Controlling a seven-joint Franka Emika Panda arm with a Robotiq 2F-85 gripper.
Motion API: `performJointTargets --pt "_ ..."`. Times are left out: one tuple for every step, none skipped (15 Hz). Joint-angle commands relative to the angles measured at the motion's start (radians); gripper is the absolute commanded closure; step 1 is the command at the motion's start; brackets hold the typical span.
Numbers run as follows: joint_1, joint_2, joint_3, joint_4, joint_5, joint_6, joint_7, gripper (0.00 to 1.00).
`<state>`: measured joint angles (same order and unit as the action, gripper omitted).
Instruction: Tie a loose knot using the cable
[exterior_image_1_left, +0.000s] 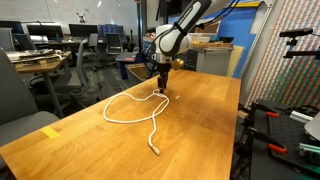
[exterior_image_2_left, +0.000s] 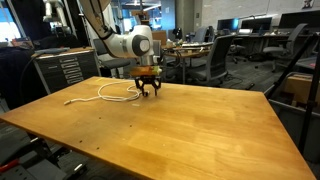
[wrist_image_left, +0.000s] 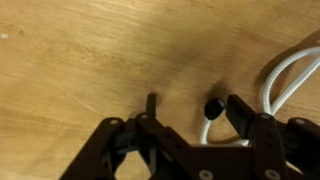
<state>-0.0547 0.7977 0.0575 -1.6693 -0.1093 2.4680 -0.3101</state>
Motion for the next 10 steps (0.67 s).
performJointTargets --pt "-0.007 0.001 0.014 0.009 0.019 -0.037 0.000 0.58" --pt "-0.006 -0.001 0.014 0.011 0.022 -0.038 0.002 0.66" --pt "-0.006 -0.004 0.013 0.012 0.023 -0.039 0.004 0.73" --pt "-0.006 -0.006 0.010 0.015 0.022 -0.038 0.009 0.81" --pt "-0.008 -0.012 0.009 0.012 0.024 -0.029 0.012 0.88" --pt "-0.013 -0.016 0.012 0.012 0.030 -0.026 0.011 0.95" --pt "-0.017 -0.020 0.015 0.012 0.037 -0.024 0.011 0.98" --pt "-0.021 -0.024 0.016 0.012 0.043 -0.018 0.011 0.99" --pt "-0.026 -0.031 0.019 0.010 0.051 -0.006 0.011 0.95" --pt "-0.034 -0.040 0.023 0.007 0.064 0.011 0.011 0.92"
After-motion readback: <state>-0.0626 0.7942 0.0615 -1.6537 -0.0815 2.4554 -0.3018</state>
